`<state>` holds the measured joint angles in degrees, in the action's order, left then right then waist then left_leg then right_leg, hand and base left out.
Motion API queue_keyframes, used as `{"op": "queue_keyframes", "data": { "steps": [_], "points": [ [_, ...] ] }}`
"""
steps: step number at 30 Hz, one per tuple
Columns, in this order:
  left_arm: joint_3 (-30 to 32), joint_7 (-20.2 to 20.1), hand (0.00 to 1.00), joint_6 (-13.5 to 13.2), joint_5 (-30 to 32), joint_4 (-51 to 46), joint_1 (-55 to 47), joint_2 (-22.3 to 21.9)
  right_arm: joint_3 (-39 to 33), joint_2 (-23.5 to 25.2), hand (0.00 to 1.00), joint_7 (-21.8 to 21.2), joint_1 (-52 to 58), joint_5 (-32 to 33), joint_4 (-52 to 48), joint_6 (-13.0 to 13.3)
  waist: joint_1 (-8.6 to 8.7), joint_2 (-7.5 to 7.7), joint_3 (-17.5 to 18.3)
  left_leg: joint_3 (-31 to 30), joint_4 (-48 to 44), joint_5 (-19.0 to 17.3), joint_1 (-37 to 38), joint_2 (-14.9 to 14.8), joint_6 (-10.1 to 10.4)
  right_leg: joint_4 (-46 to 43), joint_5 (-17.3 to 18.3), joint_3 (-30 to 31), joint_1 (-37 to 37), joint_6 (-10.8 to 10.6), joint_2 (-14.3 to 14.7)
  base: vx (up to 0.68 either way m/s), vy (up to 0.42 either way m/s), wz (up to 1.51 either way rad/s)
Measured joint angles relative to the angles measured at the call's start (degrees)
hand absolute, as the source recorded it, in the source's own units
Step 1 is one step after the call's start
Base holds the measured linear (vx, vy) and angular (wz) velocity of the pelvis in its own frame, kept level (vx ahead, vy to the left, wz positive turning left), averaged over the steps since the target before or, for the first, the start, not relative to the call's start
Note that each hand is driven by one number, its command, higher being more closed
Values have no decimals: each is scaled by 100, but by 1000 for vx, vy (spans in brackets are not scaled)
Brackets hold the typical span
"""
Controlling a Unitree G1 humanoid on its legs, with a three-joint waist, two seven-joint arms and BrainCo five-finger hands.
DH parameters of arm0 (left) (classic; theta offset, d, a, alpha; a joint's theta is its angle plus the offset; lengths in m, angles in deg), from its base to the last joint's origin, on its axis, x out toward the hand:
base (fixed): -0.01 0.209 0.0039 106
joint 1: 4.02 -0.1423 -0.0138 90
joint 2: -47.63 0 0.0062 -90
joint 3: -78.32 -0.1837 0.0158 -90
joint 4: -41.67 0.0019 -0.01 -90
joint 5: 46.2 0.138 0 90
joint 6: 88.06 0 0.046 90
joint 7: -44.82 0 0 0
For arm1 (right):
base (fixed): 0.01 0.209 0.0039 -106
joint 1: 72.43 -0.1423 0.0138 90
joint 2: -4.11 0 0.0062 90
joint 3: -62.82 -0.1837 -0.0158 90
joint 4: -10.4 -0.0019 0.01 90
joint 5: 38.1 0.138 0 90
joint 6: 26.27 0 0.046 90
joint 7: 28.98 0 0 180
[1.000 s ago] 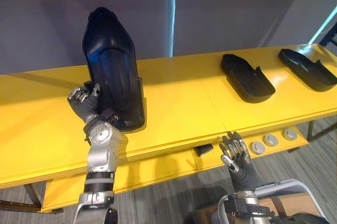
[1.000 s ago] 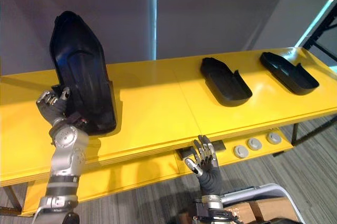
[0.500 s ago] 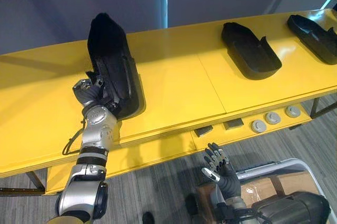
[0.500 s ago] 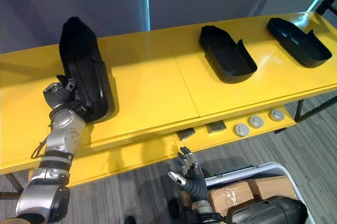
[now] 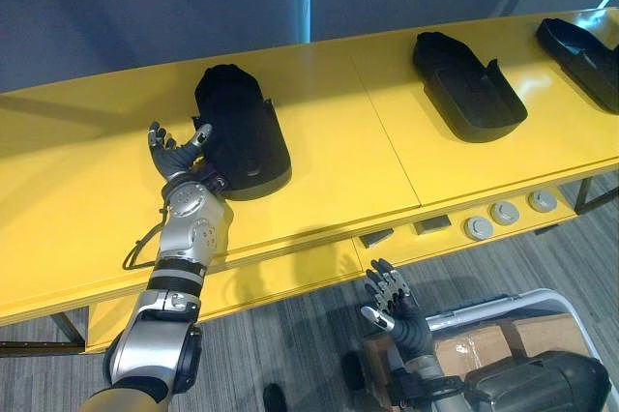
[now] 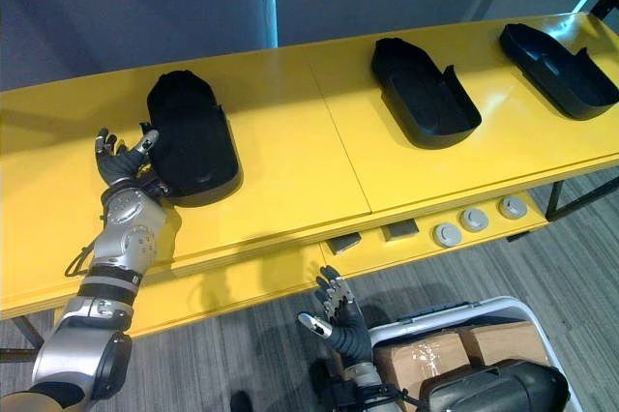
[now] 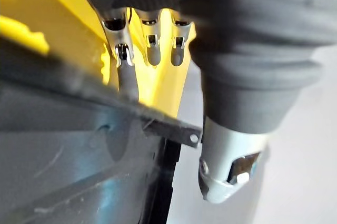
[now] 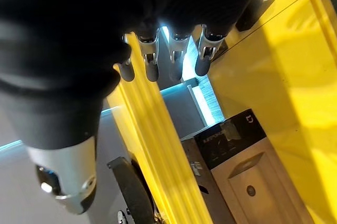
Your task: Walk over and take plastic housings, then place them on the shelf
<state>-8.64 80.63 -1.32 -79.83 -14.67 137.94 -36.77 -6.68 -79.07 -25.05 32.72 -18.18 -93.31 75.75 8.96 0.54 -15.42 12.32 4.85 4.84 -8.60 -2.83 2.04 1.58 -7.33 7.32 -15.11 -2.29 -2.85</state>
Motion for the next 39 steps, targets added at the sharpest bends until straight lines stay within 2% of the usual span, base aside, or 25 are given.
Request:
{"op": "queue_keyframes", "data": {
  "steps": [6, 10, 12, 14, 15, 17, 21, 22, 23, 24, 25, 26, 27, 28, 29, 30, 31, 32, 33, 34, 35, 36, 37, 38, 39],
  "points": [
    [-2, 7, 0, 1, 84, -122, 1, -75, -6, 4, 0, 0, -21, -1, 142, -2, 0, 0, 0, 1, 4, 1, 17, 0, -2, 22, -6, 0, 25, 1, 0, 22, 55, 0],
    [5, 180, 0, 82, 815, -482, -23, -155, -17, 4, 0, -59, -75, -1, 158, 0, -1, -1, 0, -1, 3, 1, 44, -2, -2, 51, -13, -3, 64, 6, 0, 29, 57, 0],
    [12, 349, 0, 157, 1273, -1017, -143, -199, -16, 6, 0, -98, -116, -1, 228, 1, -4, -1, 0, -5, 4, 0, 112, -3, -1, 84, -14, -7, 141, 6, -2, 32, 59, 1],
    [91, 548, 0, 176, 2025, -2160, -500, -311, -46, 19, 0, -188, -144, -2, 404, 20, -6, -4, 2, -12, 7, -3, 245, -1, 2, 101, -12, -28, 289, 5, 4, 30, 51, 3],
    [138, 574, 0, 170, 2187, -2480, -602, -352, -65, 32, 0, -196, -138, -2, 416, 20, -9, -4, 2, -12, 8, -4, 280, 0, 3, 101, -12, -33, 325, 5, 11, 21, 49, 3],
    [264, 706, 0, 92, 3098, -3506, -1106, -396, -244, 121, 0, -305, -129, 0, 415, 57, -14, -28, 25, -11, 9, -15, 434, -8, 16, 105, -4, -35, 474, 6, 35, 3, 41, 0],
    [204, 594, 0, -128, 4232, -5049, -2493, -454, -615, 187, 0, -400, -89, 5, 417, 179, -44, -161, 268, 55, 3, -107, 724, -31, 96, 80, 46, 57, 703, -9, 103, 0, 27, -14],
    [148, 510, 0, -214, 4549, -5550, -3051, -591, -717, 228, 0, -400, -85, 7, 423, 228, -97, -173, 406, -41, -201, -272, 765, -19, 130, 13, 89, 209, 735, -23, 123, 24, 35, -40],
    [57, 485, 0, -286, 4651, -5790, -3332, -670, -754, 243, 0, -401, -102, 6, 421, 258, -153, -164, 441, -210, -466, -425, 737, -14, 115, -44, 110, 327, 704, -23, 135, 14, 34, -78],
    [-109, 431, 0, -425, 4772, -6216, -3894, -875, -817, 247, 0, -405, -131, 4, 415, 297, -298, -176, 529, -1078, -1159, -831, 570, 3, 114, -146, 202, 606, 686, -59, 174, 39, 60, -129],
    [-390, 317, 0, -628, 4856, -6579, -4424, -1107, -854, 219, 0, -404, -166, 0, 401, 299, -466, -254, 629, -2126, -1742, -1258, 460, 62, 192, -264, 248, 997, 632, -106, 290, 35, 52, -148],
    [-578, 264, 0, -725, 4870, -6706, -4642, -1212, -872, 208, 0, -404, -165, 0, 376, 299, -516, -321, 672, -2590, -1950, -1464, 455, 78, 260, -336, 259, 1168, 598, -121, 383, 6, 142, -167],
    [-993, 162, 0, -891, 4862, -6785, -4981, -1378, -911, 199, 0, -393, -108, -6, 308, 299, -537, -441, 806, -3314, -2269, -1886, 444, 94, 379, -530, 298, 1479, 447, -178, 598, -51, 138, -148],
    [-1277, 45, 0, -988, 4845, -6729, -5164, -1498, -942, 197, 0, -376, -18, -6, 234, 302, -538, -546, 963, -3679, -2402, -2215, 399, 109, 327, -738, 337, 1709, 246, -232, 768, -107, 276, -164],
    [-1667, -121, 0, -1066, 4787, -6430, -5231, -1670, -1022, 259, 0, -318, 239, -11, 21, 301, -462, -473, 1005, -3515, -2619, -2386, 358, 278, 112, -1002, 397, 1984, 82, -328, 813, -104, 229, -106],
    [-1738, -151, 0, -1065, 4778, -6356, -5226, -1707, -1045, 280, 0, -310, 319, -13, -53, 300, -434, -438, 992, -3460, -2645, -2388, 359, 310, 102, -1028, 395, 2040, 67, -349, 806, -110, 247, -89],
    [-1962, -273, 0, -1070, 4696, -6126, -5230, -1864, -1099, 339, 0, -267, 672, -47, -366, 301, -385, -294, 967, -3208, -2777, -2404, 354, 421, 61, -1095, 310, 2262, -4, -435, 783, -155, 281, -108],
    [-2168, -401, 0, -1069, 4587, -5948, -5225, -1988, -1137, 338, 0, -217, 948, -160, -736, 301, -378, -132, 997, -2766, -3083, -2455, 130, 506, -11, -871, 3, 2672, -119, -564, 765, -178, 277, -136],
    [-2226, -435, 0, -1069, 4545, -5938, -5220, -2020, -1155, 339, 0, -204, 1006, -212, -852, 301, -372, -107, 1006, -2579, -3171, -2489, 62, 517, -78, -679, -267, 2799, -133, -591, 756, -207, 266, -159],
    [-2233, -474, 0, -1076, 4482, -5939, -5228, -2016, -1159, 339, 0, -180, 953, -255, -912, 303, -393, -37, 999, -2272, -3209, -2490, -28, 455, -120, -292, -756, 2816, -168, -534, 763, -250, 127, -210],
    [-2182, -572, 0, -1076, 4350, -5854, -5165, -2008, -1168, 403, 0, -142, 729, -278, -876, 309, -530, -12, 976, -1524, -3089, -2381, -160, 92, -185, 321, -1665, 1940, -199, 55, 785, -351, 60, -285],
    [-2156, -668, 0, -1069, 4264, -5630, -5023, -2052, -1254, 570, 0, -73, 626, -310, -837, 311, -659, 35, 967, -941, -2851, -2208, -108, -102, -156, -120, -1140, 89, -328, 398, 694, -326, 32, -304],
    [-2150, -736, 0, -1062, 4248, -5522, -4972, -2070, -1320, 657, 0, -15, 527, -431, -768, 313, -694, 4, 948, -537, -2688, -2102, -33, -257, -151, -485, -531, -701, -290, 410, 578, -240, 7, -277],
    [-2133, -803, 0, -1069, 4163, -5452, -4933, -2070, -1380, 705, 0, 46, 374, -529, -609, 335, -707, -84, 897, -94, -2626, -2047, 33, -513, -105, -828, -52, -856, -142, 341, 512, -119, 14, -207],
    [-2121, -833, 0, -1077, 4160, -5367, -4899, -2066, -1396, 707, 0, 74, 269, -589, -472, 367, -692, -135, 867, 78, -2629, -2030, 57, -638, -75, -946, 121, -826, -74, 237, 472, -150, -54, -198]
  ]
}}
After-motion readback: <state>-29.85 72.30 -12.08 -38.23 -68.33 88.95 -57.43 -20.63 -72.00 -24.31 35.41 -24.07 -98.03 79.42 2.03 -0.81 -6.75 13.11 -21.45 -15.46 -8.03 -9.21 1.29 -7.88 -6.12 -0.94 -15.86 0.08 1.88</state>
